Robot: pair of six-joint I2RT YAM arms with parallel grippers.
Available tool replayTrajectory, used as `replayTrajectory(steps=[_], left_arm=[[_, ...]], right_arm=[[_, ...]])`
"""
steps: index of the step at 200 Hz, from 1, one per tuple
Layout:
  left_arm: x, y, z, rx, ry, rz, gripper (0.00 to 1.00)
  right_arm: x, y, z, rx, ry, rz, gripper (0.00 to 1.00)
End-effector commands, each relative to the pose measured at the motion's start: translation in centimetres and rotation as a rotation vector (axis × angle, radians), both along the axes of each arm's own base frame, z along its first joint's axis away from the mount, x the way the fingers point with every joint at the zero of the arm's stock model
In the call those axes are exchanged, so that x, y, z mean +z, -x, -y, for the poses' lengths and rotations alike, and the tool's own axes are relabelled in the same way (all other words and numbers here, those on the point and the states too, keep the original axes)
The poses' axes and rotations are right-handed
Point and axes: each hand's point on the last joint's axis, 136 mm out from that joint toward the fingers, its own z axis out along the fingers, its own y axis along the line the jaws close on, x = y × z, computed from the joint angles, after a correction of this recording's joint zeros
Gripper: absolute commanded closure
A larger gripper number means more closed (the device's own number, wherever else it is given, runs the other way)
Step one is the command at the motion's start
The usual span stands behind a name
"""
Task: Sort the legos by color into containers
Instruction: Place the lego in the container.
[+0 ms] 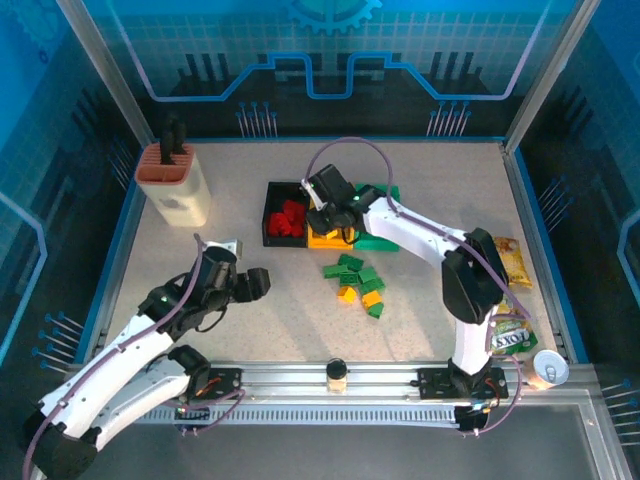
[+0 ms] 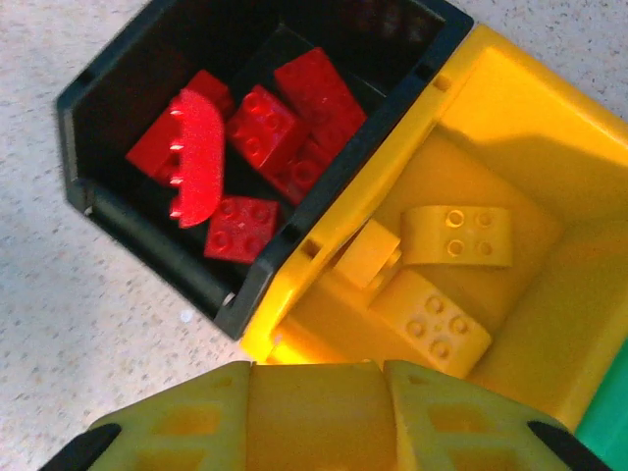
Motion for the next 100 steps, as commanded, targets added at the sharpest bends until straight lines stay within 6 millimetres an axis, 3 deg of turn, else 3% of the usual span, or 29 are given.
replayTrajectory(steps=[1,46,76,84,93,100], left_arm=[[-0.5,0.8,-0.1,0.001,0.014,-0.034,0.26],[-0.1,0.9,0.2,-0.005,0.025,-0.028,0.26],[0.3,0.8,0.6,-0.013,0.041,-0.021,0.27],[0.4,0.8,0.7,-0.016,0.044,-0.018,0.27],[0.7,0.7,0.9,-0.022,0.046,-0.012,0.27],[0.8,0.7,1.0,-0.028,0.044,-0.011,0.27]], right_arm=[[-0.5,-1.5,0.0,0.002,0.012,-0.03,0.74],[-1.1,-4.5,0.7,-0.077,0.05,-0.013,0.68],[1.0,-6.1,1.9,-0.18,0.064,0.053,0.61],[2.0,-6.1,1.9,-0.188,0.06,0.081,0.53],[2.9,-6.0,1.6,-0.18,0.046,0.106,0.32],[3.4,-5.7,1.4,-0.169,0.035,0.115,0.25]])
